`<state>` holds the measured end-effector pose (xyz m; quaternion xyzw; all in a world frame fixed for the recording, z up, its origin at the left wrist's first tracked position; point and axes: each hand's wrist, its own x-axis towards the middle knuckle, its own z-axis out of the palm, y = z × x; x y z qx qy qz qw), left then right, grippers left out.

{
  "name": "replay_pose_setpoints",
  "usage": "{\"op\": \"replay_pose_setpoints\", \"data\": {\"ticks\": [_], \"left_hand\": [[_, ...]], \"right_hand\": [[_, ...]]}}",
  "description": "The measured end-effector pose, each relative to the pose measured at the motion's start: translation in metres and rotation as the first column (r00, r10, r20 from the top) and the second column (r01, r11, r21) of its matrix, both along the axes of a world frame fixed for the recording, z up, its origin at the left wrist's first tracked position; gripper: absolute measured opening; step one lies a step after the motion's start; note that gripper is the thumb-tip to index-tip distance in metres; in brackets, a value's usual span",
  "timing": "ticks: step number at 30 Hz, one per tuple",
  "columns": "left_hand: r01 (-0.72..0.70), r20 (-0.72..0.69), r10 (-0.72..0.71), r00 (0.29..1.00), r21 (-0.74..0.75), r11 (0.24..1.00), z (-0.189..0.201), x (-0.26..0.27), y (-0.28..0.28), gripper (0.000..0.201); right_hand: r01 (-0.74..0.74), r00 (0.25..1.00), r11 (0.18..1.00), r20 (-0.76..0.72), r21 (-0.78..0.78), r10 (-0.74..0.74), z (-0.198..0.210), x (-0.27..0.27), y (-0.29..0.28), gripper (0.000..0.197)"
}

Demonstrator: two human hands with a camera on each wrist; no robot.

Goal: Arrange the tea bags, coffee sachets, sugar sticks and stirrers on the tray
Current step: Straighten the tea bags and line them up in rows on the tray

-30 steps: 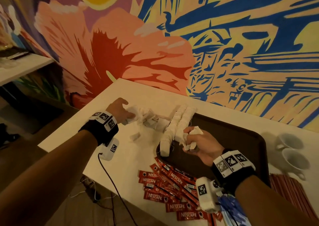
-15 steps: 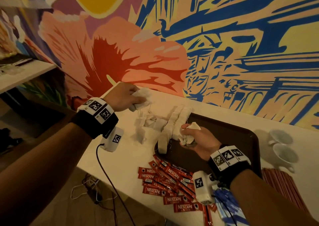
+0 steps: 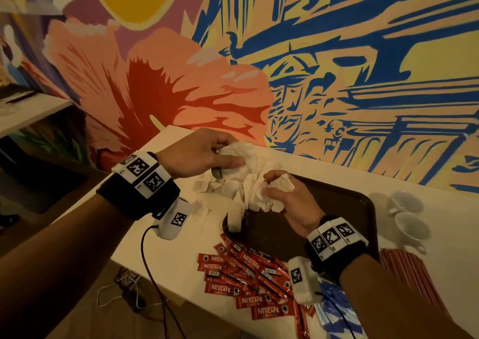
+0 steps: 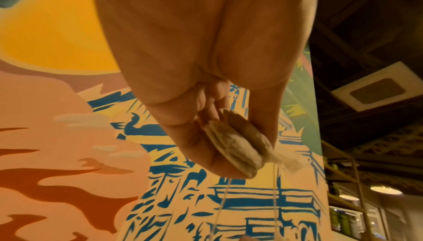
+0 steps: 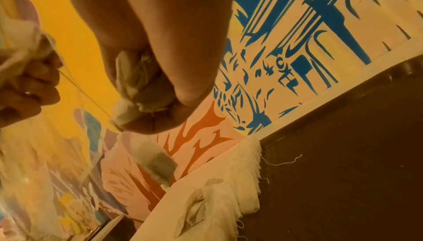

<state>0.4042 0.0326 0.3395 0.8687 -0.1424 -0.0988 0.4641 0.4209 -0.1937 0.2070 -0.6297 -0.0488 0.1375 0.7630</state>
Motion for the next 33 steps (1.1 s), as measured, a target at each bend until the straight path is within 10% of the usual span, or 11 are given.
{"op": "replay_pose_setpoints", "data": {"ticks": [12,21,33], "left_hand": [[0.200,-0.018,-0.204,0.979,-0.114,0.973,0.032,-0.010,-0.053,0.021],[-0.020,-0.169,-0.004,0.986,-0.139,0.990,-0.010,0.005,-0.084,0.013],[-0.053,-0.122,0.034,0.992,-0.153,0.987,-0.077,0.006,-0.122,0.014]], "right_hand": [[0.084,0.989,0.954,-0.138,0.287,-0.046,0.017,-0.008,-0.035,0.037],[0.119,0.987,0.866,-0.151,0.486,-0.050,0.023,-0.010,-0.065,0.041],[0.274,0.926,0.887,-0.352,0.372,-0.138,0.015,-0.003,-0.081,0.030]]}}
